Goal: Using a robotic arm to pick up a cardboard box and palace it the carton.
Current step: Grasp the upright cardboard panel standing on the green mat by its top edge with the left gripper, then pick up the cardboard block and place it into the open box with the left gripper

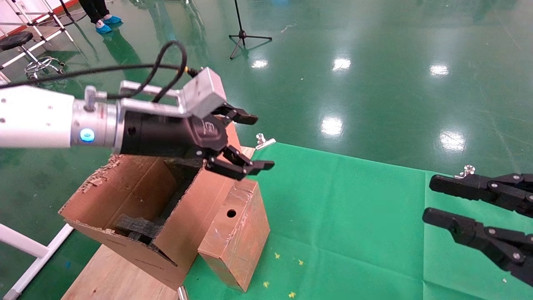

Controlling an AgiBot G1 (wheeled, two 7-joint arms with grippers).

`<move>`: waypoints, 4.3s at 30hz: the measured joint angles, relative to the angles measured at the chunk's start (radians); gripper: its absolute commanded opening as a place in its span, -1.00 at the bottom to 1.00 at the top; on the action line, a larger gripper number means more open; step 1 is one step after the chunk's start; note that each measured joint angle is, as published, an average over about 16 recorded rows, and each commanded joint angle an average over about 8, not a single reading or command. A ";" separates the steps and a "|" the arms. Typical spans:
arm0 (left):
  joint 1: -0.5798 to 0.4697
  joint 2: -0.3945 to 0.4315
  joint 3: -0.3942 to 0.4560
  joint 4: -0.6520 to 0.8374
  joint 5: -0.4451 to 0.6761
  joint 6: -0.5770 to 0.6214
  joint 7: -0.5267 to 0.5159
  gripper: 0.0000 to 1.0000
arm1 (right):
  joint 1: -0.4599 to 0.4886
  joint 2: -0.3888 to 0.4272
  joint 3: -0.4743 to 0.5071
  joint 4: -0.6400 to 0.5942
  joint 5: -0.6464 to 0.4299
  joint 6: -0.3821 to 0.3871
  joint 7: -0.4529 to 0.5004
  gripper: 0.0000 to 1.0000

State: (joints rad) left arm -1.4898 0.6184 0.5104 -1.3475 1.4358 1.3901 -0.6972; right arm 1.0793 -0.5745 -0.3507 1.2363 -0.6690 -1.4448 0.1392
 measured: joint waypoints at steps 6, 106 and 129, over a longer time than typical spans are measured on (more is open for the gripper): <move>-0.109 0.039 0.093 0.001 0.140 0.090 -0.290 1.00 | 0.000 0.000 0.000 0.000 0.000 0.000 0.000 -1.00; -0.661 0.020 0.570 0.315 0.165 0.040 -0.380 -1.00 | 0.000 0.000 0.000 0.000 0.000 0.000 0.000 1.00; -0.779 0.038 0.628 0.976 0.368 0.054 0.176 -1.00 | 0.000 0.000 0.000 0.000 0.000 0.000 0.000 1.00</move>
State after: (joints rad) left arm -2.2690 0.6566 1.1383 -0.3714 1.8043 1.4437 -0.5210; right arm 1.0791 -0.5744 -0.3508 1.2360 -0.6688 -1.4444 0.1390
